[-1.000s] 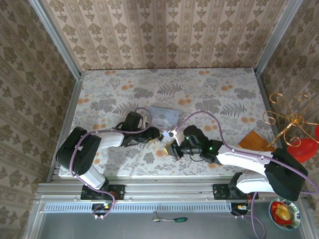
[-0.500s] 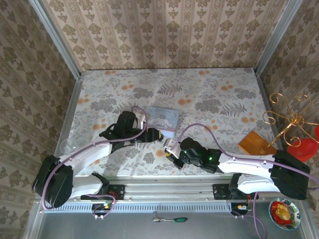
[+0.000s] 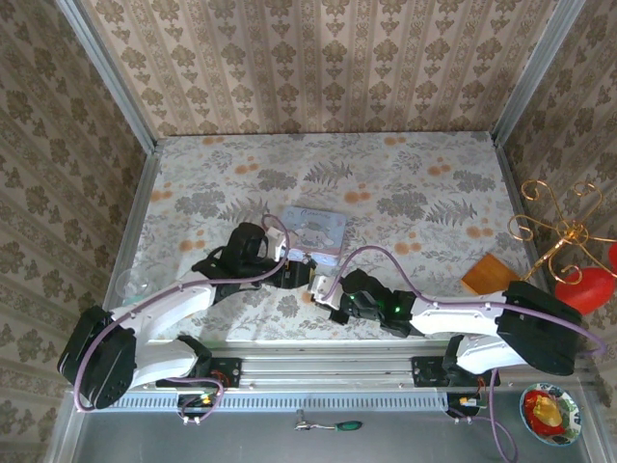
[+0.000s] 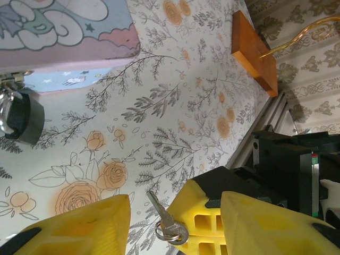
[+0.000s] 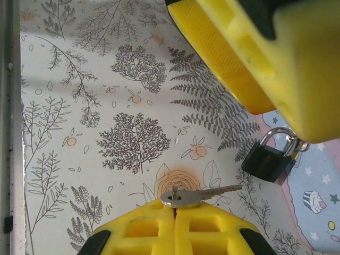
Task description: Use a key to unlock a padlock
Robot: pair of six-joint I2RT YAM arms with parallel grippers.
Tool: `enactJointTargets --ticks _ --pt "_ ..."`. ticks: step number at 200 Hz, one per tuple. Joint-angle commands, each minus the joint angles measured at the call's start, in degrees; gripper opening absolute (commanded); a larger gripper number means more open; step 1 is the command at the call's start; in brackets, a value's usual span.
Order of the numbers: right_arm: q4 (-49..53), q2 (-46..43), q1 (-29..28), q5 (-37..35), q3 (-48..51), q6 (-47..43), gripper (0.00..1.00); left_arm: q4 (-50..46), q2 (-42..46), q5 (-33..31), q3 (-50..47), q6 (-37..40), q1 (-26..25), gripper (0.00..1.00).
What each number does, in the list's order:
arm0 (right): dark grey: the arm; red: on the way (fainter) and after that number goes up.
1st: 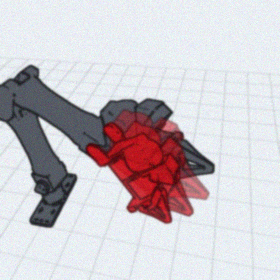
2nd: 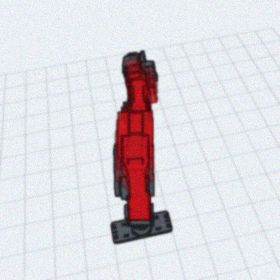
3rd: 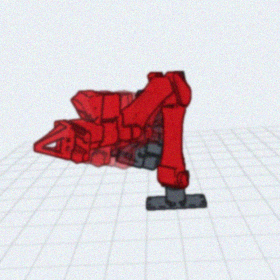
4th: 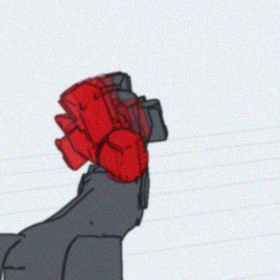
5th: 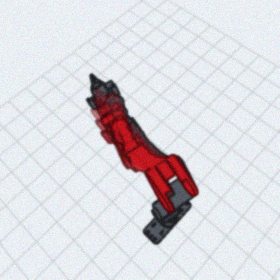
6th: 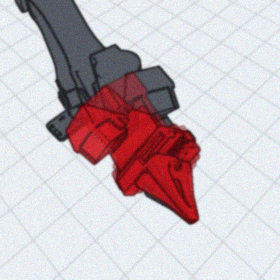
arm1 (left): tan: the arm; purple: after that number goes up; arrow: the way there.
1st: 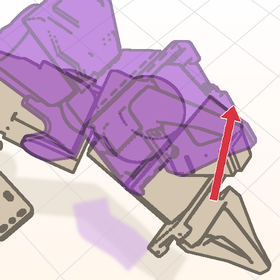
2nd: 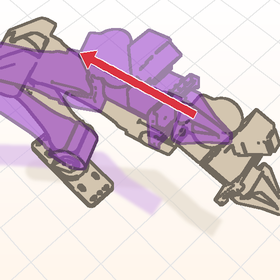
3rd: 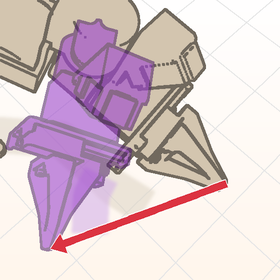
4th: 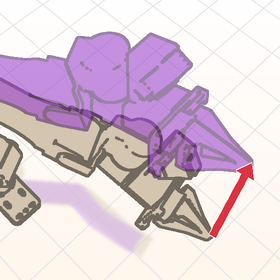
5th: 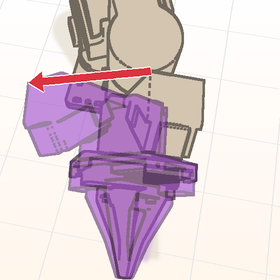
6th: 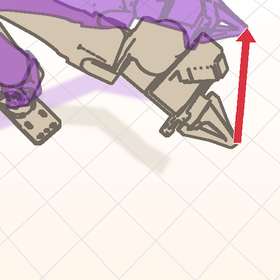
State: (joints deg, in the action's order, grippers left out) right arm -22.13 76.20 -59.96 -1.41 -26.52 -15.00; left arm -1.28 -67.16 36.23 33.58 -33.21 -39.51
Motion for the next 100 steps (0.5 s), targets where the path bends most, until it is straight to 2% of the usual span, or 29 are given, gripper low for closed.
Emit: enactJointTargets --ticks 1,20,44,100 --pt "-4.3 1.4 -0.9 -2.7 -1.8 -1.7 0.00 -0.1 -1.9 -0.4 -1.0 -2.3 0.0 0.47" --pt "-5.7 2.3 -1.4 -4.5 -2.3 -2.0 0.00 -1.7 -3.9 -3.4 -0.7 -6.7 0.1 0.46" --pt "-6.8 4.5 -2.4 -6.5 -3.1 -2.6 0.00 -0.7 -5.6 -3.9 -0.3 -11.0 -0.5 0.45" --pt "-8.9 8.3 -4.3 -10.3 -4.7 -3.2 0.00 -9.6 -7.2 -8.0 3.8 -10.6 -1.5 0.41"
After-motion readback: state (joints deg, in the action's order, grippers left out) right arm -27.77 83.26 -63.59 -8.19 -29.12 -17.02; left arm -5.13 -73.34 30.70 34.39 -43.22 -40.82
